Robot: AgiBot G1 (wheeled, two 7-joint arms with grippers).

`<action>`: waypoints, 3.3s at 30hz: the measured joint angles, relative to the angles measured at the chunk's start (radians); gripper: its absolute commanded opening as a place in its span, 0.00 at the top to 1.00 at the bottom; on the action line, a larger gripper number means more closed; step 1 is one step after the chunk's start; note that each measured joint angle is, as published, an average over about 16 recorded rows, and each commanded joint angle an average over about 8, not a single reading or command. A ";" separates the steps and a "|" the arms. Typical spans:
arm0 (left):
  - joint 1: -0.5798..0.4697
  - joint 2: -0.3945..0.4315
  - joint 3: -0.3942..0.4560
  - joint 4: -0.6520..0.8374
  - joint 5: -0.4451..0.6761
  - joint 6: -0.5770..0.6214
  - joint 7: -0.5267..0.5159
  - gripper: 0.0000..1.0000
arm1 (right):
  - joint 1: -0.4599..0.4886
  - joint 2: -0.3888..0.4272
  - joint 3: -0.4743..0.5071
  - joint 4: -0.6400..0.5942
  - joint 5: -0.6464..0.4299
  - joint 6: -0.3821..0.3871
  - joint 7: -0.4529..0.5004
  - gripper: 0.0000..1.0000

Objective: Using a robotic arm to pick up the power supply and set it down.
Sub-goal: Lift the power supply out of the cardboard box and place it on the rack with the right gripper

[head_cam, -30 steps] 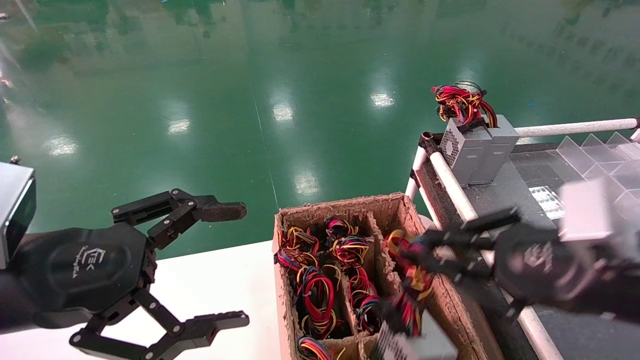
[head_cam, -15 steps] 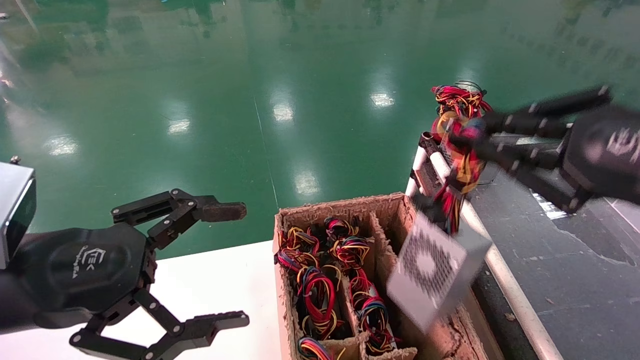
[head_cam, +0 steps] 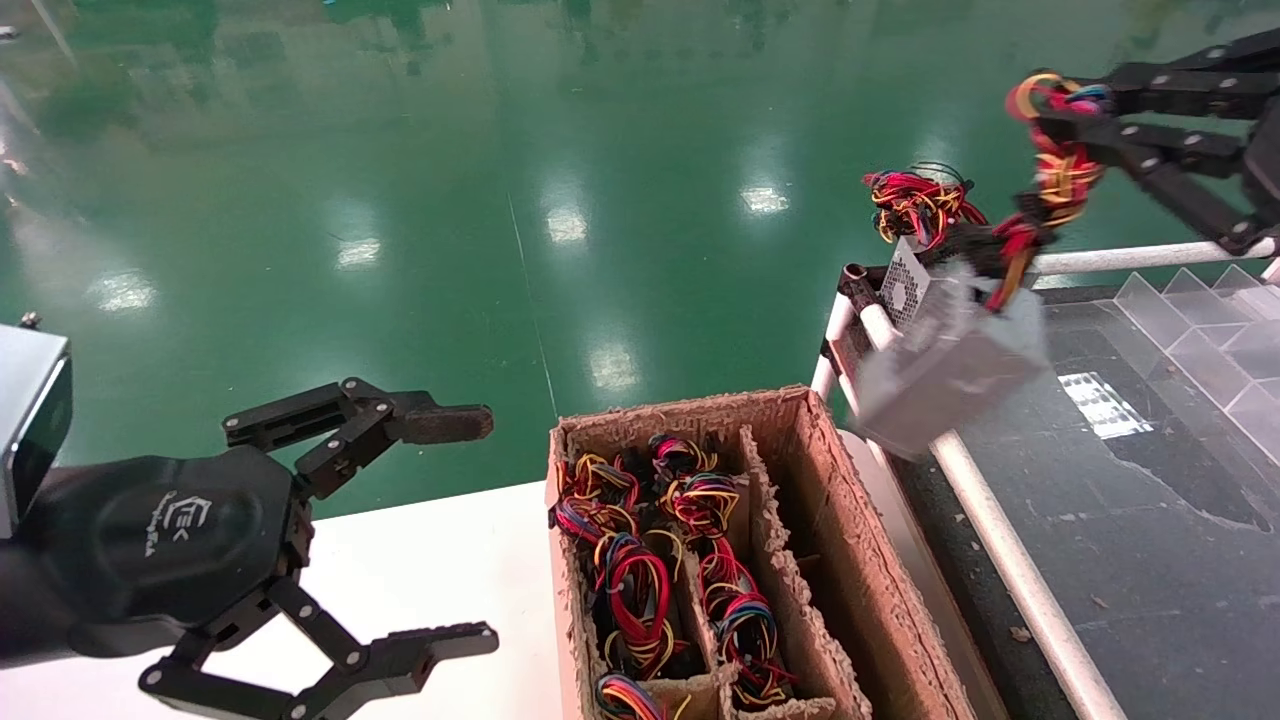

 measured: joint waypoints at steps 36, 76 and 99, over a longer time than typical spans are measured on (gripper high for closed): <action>0.000 0.000 0.001 0.000 -0.001 0.000 0.000 0.00 | 0.298 -0.182 -0.114 -0.675 -0.322 0.082 -0.343 1.00; 0.000 -0.001 0.002 0.000 -0.001 -0.001 0.001 0.00 | 0.577 -0.464 -0.207 -1.153 -0.489 0.360 -0.576 1.00; -0.001 -0.001 0.003 0.000 -0.002 -0.001 0.001 0.00 | 0.548 -0.605 -0.220 -1.186 -0.510 0.643 -0.598 1.00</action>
